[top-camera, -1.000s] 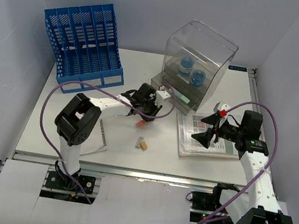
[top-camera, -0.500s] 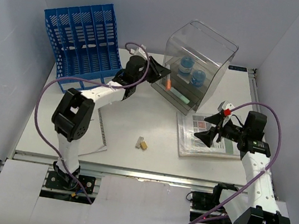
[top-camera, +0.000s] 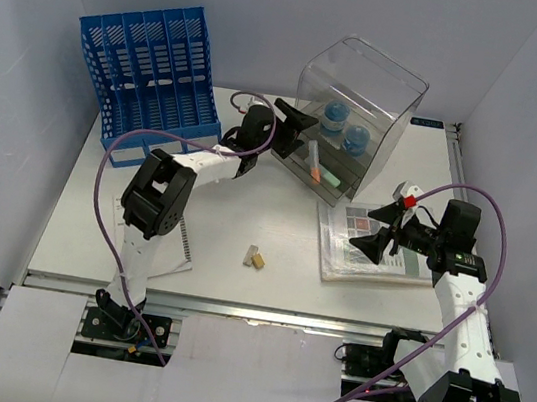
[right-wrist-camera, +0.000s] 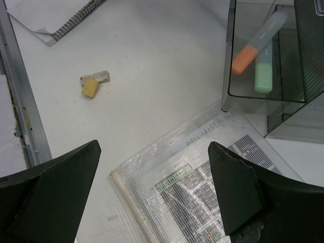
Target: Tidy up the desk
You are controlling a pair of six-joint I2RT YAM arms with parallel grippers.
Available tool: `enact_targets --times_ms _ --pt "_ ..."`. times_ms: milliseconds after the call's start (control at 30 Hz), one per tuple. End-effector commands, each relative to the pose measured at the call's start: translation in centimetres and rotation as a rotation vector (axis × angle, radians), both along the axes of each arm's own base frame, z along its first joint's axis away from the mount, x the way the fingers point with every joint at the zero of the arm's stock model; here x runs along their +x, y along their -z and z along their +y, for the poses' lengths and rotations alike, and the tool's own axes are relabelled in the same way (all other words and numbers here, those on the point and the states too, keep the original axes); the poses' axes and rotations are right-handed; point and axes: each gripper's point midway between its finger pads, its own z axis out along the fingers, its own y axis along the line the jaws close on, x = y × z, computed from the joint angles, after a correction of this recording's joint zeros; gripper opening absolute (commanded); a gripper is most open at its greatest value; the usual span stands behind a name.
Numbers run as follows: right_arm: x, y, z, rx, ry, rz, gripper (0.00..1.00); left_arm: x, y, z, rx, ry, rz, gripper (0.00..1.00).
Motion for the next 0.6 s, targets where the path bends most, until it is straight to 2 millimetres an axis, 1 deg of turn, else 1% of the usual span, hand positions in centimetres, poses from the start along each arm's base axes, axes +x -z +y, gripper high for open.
enact_targets --times_ms 0,100,167,233,267,333,400,433,467,533,567 --pt "-0.1 -0.1 0.3 0.023 -0.027 -0.011 0.93 -0.7 -5.8 -0.2 -0.023 0.023 -0.126 0.98" --pt "-0.4 0.0 0.4 0.031 -0.044 -0.008 0.93 -1.4 -7.4 0.0 -0.008 0.047 -0.185 0.98" --pt "-0.7 0.1 0.6 0.033 -0.062 -0.011 0.93 -2.0 -8.8 0.2 0.05 0.07 -0.264 0.98" --pt "-0.9 0.3 0.7 0.037 -0.075 -0.003 0.93 -3.1 -10.9 0.9 0.11 0.087 -0.356 0.98" --pt "-0.9 0.4 0.7 0.037 -0.078 -0.001 0.93 -3.2 -11.2 1.1 0.148 0.093 -0.394 0.98" --pt "-0.9 0.6 0.6 0.033 -0.077 0.003 0.93 -5.1 -13.3 2.5 0.249 0.111 -0.523 0.98" --pt "-0.8 1.0 0.5 0.022 -0.072 0.004 0.93 -7.0 -14.2 3.9 0.37 0.131 -0.626 0.98" --pt "-0.6 1.4 0.3 0.002 -0.059 0.007 0.92 -7.4 -14.1 4.6 0.448 0.137 -0.672 0.98" --pt "-0.4 1.8 0.0 -0.022 -0.045 0.01 0.92 -8.3 -14.0 5.6 0.507 0.145 -0.691 0.98" --pt "0.1 2.7 -0.7 -0.074 -0.017 0.02 0.92 -10.4 -13.3 7.8 0.604 0.165 -0.704 0.98" --pt "-0.2 3.4 -0.9 -0.111 -0.03 0.02 0.92 -12.1 -12.4 9.0 0.663 0.197 -0.714 0.98"
